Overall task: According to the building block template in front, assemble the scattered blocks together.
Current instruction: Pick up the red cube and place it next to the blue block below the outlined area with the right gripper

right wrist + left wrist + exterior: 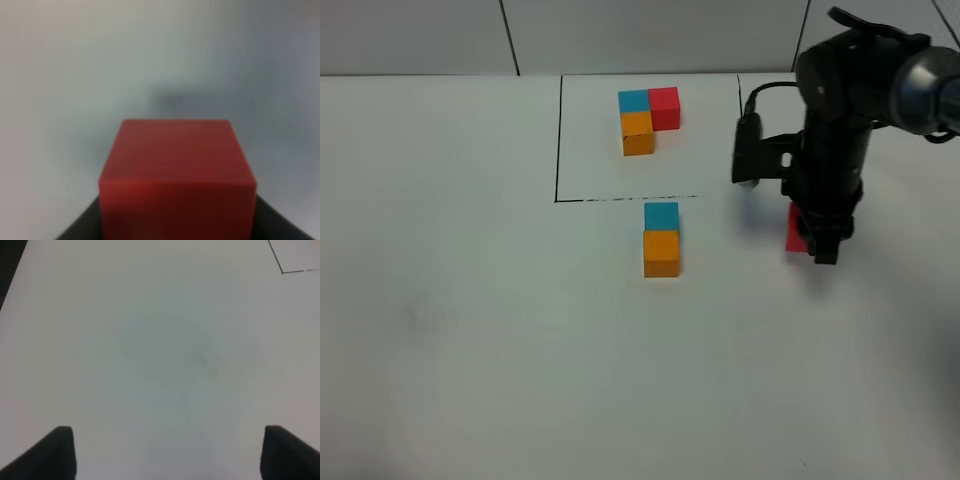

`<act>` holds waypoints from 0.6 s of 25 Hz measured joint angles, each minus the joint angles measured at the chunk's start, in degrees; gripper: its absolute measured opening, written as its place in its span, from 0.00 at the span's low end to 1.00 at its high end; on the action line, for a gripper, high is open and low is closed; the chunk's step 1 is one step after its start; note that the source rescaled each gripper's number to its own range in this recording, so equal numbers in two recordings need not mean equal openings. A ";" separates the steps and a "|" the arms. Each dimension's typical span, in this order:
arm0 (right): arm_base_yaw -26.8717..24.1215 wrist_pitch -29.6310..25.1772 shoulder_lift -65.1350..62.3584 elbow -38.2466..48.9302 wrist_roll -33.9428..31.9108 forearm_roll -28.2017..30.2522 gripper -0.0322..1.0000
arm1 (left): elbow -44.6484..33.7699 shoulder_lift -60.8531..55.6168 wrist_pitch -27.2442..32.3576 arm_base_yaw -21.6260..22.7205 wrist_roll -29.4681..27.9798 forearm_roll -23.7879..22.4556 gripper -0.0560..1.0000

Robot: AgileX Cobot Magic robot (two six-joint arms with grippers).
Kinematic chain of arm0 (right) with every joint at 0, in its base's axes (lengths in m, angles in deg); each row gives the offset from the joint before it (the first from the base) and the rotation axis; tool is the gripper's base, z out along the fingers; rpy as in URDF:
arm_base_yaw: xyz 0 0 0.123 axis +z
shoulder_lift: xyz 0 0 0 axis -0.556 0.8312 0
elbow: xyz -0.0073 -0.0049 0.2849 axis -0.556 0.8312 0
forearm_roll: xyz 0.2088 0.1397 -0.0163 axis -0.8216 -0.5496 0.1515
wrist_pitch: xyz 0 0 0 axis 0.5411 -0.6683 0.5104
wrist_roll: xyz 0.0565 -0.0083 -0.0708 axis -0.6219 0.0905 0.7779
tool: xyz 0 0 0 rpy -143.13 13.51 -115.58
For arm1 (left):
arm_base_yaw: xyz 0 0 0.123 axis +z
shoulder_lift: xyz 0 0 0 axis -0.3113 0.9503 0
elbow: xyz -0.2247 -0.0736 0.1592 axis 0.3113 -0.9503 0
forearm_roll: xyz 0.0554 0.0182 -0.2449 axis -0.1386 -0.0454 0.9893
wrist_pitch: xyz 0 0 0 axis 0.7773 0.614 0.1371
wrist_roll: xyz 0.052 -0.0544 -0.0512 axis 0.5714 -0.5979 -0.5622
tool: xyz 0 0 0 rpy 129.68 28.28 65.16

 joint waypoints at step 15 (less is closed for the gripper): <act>5.57 -1.24 9.11 -13.08 3.13 -0.92 0.04 | 0.00 0.00 0.00 0.00 0.00 0.00 0.76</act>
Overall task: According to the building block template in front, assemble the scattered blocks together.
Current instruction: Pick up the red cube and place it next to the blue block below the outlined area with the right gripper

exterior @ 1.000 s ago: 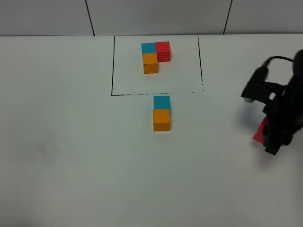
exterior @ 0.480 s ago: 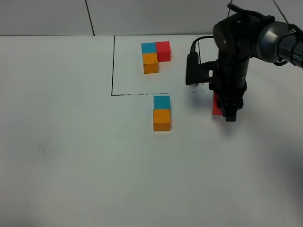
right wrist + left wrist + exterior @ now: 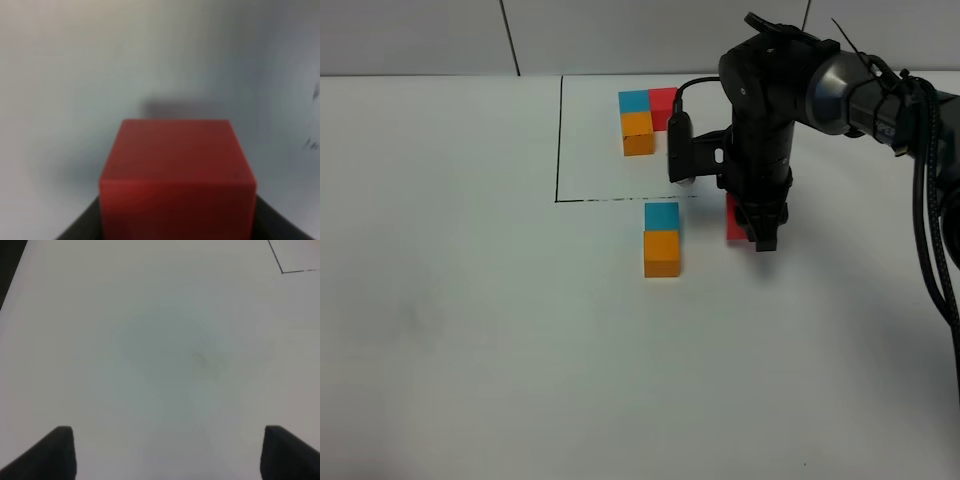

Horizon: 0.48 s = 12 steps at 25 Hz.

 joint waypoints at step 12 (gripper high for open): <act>0.65 -1.17 6.19 -7.21 1.70 -4.41 0.04 | 0.00 0.00 0.00 0.00 0.00 0.00 0.76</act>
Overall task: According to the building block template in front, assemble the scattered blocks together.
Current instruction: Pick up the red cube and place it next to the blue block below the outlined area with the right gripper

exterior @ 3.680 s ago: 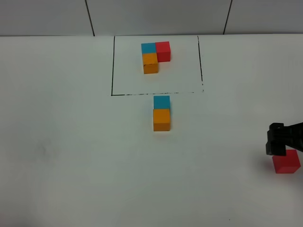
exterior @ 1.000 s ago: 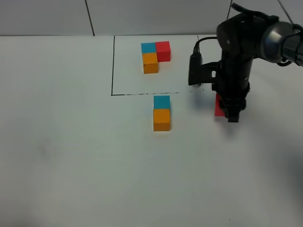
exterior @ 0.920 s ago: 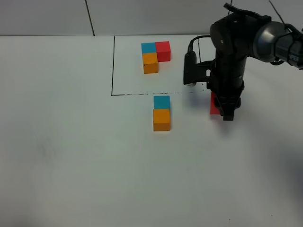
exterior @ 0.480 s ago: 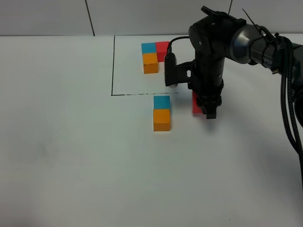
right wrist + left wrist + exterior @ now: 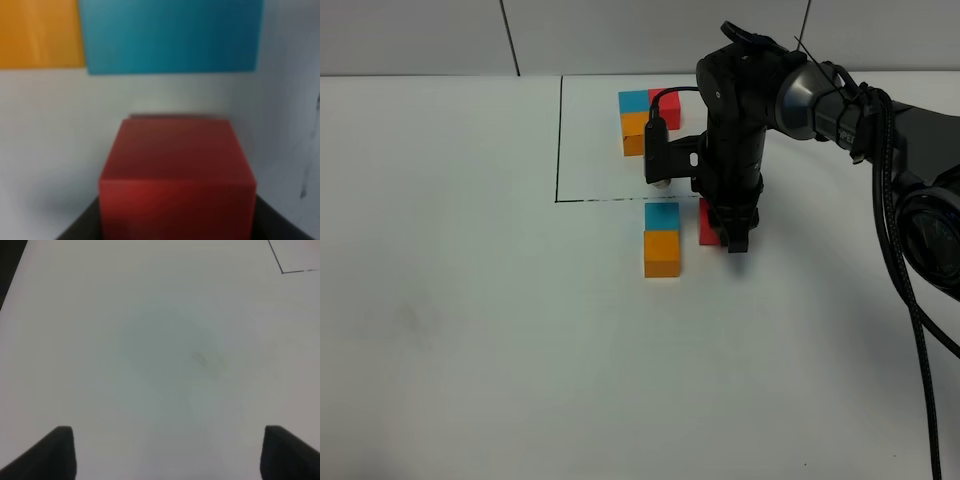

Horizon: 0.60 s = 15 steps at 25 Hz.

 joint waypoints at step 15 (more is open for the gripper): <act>0.31 0.57 1.28 -0.41 1.00 -1.16 0.04 | 0.00 0.00 0.00 0.00 0.00 0.00 0.76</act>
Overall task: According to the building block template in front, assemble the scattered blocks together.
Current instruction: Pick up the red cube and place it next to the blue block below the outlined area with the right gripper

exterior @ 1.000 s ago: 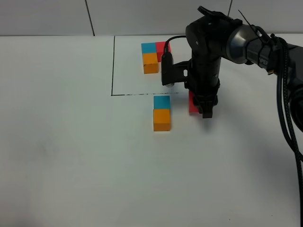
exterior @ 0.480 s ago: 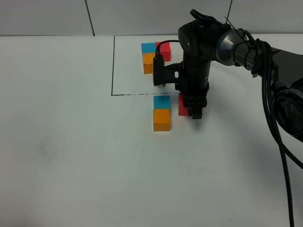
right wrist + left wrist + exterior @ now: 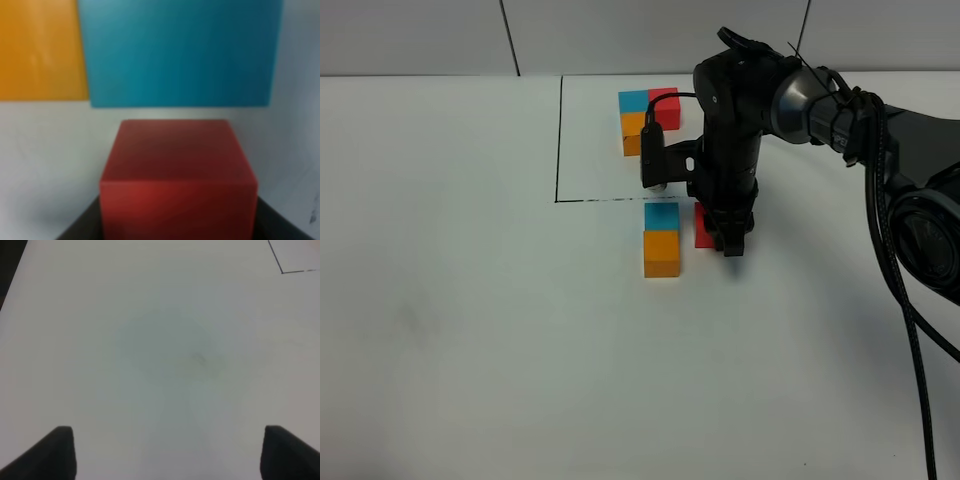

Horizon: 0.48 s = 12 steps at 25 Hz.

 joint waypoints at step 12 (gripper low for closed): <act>0.38 1.27 0.42 -0.31 0.17 -1.28 0.04 | 0.00 0.00 0.00 0.00 0.00 0.00 0.76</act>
